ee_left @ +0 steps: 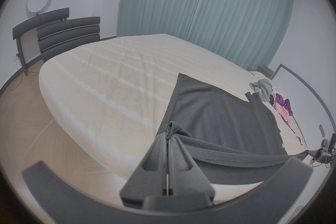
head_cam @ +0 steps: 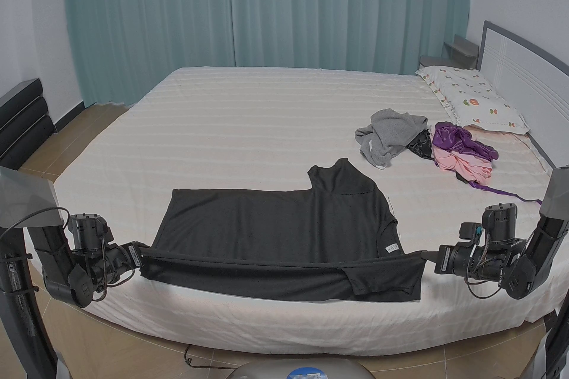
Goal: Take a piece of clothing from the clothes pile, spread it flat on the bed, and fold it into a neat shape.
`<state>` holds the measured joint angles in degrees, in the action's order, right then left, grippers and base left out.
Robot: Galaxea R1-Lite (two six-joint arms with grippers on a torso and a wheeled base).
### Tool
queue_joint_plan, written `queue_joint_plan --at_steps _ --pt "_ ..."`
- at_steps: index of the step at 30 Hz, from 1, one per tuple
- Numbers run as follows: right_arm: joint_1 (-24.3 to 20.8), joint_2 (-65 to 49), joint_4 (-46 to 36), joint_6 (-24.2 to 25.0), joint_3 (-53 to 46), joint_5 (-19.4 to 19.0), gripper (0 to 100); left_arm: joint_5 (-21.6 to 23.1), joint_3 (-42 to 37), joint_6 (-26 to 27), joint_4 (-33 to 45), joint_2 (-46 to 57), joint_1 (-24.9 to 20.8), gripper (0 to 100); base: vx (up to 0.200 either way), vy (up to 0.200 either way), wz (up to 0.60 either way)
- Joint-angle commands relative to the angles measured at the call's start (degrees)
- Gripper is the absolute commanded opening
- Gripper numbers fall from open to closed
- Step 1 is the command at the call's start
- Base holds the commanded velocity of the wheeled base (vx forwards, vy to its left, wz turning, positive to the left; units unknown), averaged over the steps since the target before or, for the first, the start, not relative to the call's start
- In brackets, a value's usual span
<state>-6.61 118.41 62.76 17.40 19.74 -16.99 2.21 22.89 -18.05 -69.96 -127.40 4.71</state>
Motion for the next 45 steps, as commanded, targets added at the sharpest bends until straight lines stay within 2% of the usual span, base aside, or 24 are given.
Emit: queue_joint_plan --at_steps 1,16,31,45 --pt "1.7 -4.4 -0.1 -0.1 -2.9 -0.3 0 -0.1 -2.4 -0.1 0.0 4.0 -1.1 0 0.0 0.0 0.0" --pt "0.6 -7.6 1.4 0.0 -8.6 -0.8 0 -1.2 -8.2 0.8 -0.2 8.4 -0.8 0 0.0 0.0 0.0" --pt "-1.0 -7.9 4.0 0.1 -12.3 -0.8 0 -1.2 -13.7 4.5 -0.3 13.0 0.6 0 0.0 0.0 0.0" --pt "-1.7 -5.1 8.5 0.2 -14.9 -0.7 0 -1.2 -14.2 5.0 -0.2 11.6 0.6 0 0.0 0.0 0.0"
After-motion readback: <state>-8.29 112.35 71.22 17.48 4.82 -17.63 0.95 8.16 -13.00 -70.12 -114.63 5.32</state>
